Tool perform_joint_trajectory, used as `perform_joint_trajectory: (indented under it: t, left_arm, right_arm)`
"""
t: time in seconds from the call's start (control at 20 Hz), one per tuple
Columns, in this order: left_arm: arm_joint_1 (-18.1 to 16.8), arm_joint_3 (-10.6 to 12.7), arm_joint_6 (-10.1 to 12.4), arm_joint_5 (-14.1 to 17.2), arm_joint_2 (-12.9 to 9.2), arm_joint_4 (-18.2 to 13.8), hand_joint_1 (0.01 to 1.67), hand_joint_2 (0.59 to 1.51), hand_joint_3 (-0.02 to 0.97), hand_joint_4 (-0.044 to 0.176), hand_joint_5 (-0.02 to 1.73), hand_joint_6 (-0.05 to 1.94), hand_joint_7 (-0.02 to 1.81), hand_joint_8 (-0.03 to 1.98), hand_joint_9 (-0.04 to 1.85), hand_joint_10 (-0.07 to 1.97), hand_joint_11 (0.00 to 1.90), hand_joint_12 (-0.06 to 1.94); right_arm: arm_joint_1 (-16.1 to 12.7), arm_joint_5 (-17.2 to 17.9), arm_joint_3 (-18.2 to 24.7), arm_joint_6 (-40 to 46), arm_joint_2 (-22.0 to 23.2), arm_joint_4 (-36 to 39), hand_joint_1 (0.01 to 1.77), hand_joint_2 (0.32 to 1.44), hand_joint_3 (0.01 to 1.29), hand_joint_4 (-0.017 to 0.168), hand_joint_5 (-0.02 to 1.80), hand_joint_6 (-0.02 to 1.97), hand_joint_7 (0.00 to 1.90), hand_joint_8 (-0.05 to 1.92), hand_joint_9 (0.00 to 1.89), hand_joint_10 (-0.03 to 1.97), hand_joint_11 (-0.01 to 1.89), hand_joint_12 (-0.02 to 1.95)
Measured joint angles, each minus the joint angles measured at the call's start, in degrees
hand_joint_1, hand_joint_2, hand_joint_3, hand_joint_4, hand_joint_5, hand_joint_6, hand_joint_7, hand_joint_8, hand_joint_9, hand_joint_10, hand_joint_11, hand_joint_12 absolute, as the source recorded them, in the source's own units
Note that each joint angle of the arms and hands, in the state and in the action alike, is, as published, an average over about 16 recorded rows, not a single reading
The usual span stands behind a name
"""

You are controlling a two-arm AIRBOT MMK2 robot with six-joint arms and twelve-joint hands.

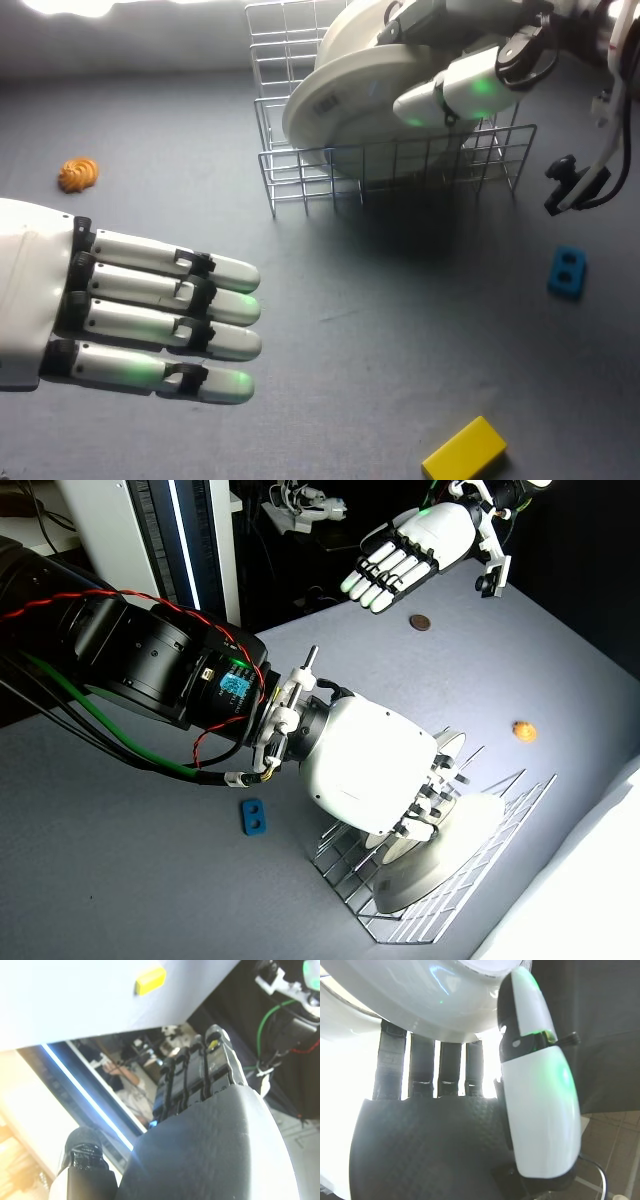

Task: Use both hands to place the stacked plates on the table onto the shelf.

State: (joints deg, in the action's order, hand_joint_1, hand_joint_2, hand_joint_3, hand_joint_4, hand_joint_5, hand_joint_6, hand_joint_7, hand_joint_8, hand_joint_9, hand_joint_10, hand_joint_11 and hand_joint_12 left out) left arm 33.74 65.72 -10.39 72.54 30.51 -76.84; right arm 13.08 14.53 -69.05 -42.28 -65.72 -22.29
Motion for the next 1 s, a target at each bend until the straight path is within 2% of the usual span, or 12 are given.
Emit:
perform_joint_trajectory:
  t: [0.2, 0.5, 1.0]
  left_arm:
    - [0.00, 0.35, -0.25, 0.31, 0.02, -0.23, 0.02, 1.080, 0.018, 0.006, 0.07, 0.02, 0.04, 0.00, 0.02, 0.01, 0.01, 0.01]
    - [0.00, 0.68, -0.33, 0.71, 0.05, -0.53, 0.02, 1.082, 0.017, 0.005, 0.06, 0.02, 0.04, 0.00, 0.02, 0.01, 0.01, 0.01]
    - [0.00, 0.86, -0.34, 0.80, 0.08, -0.56, 0.02, 1.091, 0.018, 0.005, 0.06, 0.01, 0.04, 0.00, 0.02, 0.01, 0.01, 0.01]
  right_arm:
    - [-1.16, -0.38, 0.76, 0.01, 0.75, 0.12, 1.08, 1.09, 0.01, -0.007, 0.73, 0.15, 0.88, 0.09, 0.79, 0.37, 0.44, 1.29]
    - [-3.47, -0.86, 3.54, -0.58, 3.44, 0.95, 1.00, 1.09, 0.01, -0.007, 0.74, 0.11, 0.86, 0.04, 0.76, 0.34, 0.40, 1.28]
    - [-7.41, -1.23, 14.02, -2.31, 13.40, 6.06, 0.90, 1.07, 0.01, -0.007, 0.73, 0.09, 0.85, 0.03, 0.75, 0.31, 0.41, 1.25]
